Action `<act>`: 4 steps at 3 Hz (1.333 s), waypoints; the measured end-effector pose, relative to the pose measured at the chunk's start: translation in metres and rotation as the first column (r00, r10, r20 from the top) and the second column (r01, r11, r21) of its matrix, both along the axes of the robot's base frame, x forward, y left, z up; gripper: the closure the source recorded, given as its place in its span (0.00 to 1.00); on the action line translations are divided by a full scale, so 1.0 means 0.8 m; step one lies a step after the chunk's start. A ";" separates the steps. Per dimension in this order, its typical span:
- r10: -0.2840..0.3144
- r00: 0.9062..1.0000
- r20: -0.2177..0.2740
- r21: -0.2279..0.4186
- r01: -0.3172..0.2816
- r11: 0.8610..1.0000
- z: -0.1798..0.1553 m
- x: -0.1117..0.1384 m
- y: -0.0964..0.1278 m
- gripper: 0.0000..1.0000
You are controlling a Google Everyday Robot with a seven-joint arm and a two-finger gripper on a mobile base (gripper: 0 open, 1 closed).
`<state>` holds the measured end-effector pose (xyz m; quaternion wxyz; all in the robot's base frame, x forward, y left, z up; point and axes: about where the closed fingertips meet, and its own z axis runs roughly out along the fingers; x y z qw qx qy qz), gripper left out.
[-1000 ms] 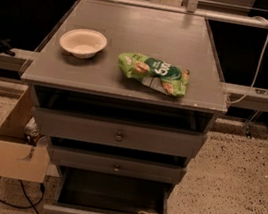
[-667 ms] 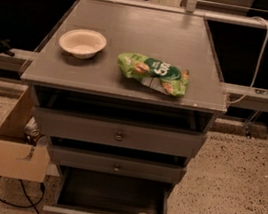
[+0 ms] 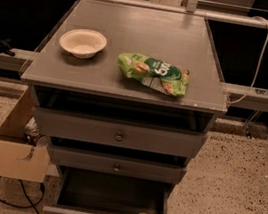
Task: Open bottom drawer
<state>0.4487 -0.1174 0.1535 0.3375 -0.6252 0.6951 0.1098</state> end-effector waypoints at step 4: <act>0.000 1.000 0.000 0.000 0.000 1.000 0.000 0.000 0.000 0.00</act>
Offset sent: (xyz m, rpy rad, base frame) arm 0.0000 0.0000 0.0000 0.0000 0.0000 0.0000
